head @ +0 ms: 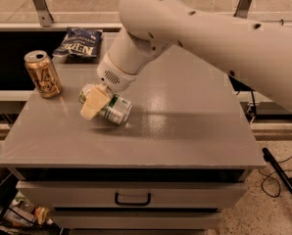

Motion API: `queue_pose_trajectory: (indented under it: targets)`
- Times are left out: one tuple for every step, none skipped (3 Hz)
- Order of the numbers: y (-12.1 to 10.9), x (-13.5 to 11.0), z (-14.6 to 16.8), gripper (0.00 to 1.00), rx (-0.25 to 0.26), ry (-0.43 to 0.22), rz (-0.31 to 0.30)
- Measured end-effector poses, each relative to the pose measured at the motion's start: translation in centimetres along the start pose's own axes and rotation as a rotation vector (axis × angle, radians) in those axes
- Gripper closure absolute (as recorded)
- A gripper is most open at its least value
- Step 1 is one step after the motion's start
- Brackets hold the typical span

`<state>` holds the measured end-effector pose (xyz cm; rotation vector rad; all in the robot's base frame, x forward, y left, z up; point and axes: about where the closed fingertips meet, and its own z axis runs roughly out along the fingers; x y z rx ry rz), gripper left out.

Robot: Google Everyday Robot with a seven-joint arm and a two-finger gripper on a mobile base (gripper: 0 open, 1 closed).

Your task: Knock 7up can over

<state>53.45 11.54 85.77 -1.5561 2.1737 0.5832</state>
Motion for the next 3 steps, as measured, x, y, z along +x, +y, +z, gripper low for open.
queue_pose_trajectory:
  targets:
    - [-0.06, -0.36, 1.18, 0.0, 0.014, 0.09, 0.009]
    - [-0.22, -0.59, 2.16, 0.0, 0.026, 0.154, 0.018]
    - [-0.21, -0.59, 2.16, 0.0, 0.026, 0.154, 0.018]
